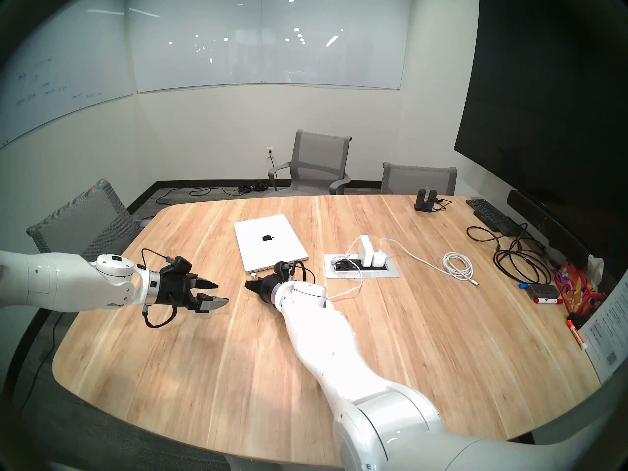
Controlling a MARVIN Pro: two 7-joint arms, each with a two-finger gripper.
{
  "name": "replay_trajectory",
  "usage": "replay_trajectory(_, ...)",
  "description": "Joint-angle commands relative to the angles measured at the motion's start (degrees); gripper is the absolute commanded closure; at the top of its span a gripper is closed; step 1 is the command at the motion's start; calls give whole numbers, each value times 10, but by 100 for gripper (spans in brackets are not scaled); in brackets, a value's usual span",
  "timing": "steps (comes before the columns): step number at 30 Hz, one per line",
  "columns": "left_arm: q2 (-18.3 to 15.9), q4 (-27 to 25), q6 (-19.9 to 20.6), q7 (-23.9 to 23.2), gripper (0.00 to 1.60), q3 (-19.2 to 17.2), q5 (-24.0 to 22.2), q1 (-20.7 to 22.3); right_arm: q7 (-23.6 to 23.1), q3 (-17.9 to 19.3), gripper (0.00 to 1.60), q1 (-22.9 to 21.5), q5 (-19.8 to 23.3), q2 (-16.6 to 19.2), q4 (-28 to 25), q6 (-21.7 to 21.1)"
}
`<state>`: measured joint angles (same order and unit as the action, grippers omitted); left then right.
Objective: Plug the charging cable into the port of a MacBook
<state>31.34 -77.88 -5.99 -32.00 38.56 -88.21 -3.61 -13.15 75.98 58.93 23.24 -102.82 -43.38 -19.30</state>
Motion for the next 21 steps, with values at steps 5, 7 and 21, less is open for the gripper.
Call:
replay_trajectory(5,1,1,-1,1,0,-8,0,10,1,-1,160,-22,0,-11,16,16)
replay_trajectory(7,1,1,-1,1,0,-8,0,10,0,-1,160,-25,0,-11,21,19)
replay_trajectory(21,1,1,-1,1,0,-8,0,10,0,-4,144,-38,-1,-11,45,32)
